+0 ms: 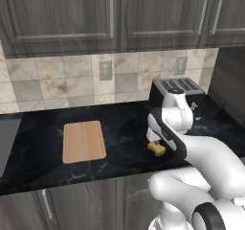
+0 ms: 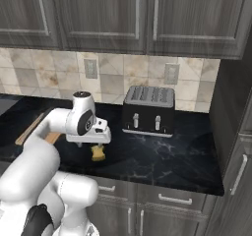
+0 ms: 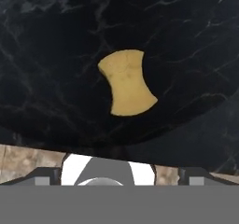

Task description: Pick up the sponge from the counter and clean the cutting board by briefly scrubbing or pressing down on the cutting board. Once finished, release the sponge.

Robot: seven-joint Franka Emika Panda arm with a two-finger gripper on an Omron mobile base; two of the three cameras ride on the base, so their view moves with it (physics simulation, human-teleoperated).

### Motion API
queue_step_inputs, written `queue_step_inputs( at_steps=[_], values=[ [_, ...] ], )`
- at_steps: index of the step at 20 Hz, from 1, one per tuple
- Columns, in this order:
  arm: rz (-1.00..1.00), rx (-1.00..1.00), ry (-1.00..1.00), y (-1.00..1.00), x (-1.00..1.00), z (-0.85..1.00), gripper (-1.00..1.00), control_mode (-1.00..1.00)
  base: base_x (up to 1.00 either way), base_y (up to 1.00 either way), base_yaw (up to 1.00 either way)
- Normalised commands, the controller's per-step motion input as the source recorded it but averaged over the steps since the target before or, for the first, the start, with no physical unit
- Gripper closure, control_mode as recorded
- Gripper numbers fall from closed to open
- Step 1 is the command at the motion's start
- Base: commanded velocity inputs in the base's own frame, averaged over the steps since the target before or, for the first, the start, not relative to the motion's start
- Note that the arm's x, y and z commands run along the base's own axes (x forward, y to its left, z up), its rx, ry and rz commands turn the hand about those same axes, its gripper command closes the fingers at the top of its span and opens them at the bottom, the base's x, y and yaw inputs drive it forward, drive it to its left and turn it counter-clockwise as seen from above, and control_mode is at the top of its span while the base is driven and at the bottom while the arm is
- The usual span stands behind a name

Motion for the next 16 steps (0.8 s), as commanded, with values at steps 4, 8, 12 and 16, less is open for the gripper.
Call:
queue_step_inputs(
  at_steps=[4, 8, 12, 16],
  values=[
    [0.0, 0.0, 0.01, 0.0, 0.05, -0.44, -1.0, -1.0, 0.0, 0.0, 0.0],
    [0.0, 0.0, 0.0, 0.0, 0.14, -0.32, -1.0, -1.0, 0.0, 0.0, 0.0],
    [0.0, 0.0, 0.0, -0.02, 0.33, -0.18, -1.0, -1.0, 0.0, 0.0, 0.0],
    [0.0, 0.0, 0.0, -0.02, 0.34, -0.18, -1.0, -1.0, 0.0, 0.0, 0.0]
  ],
)
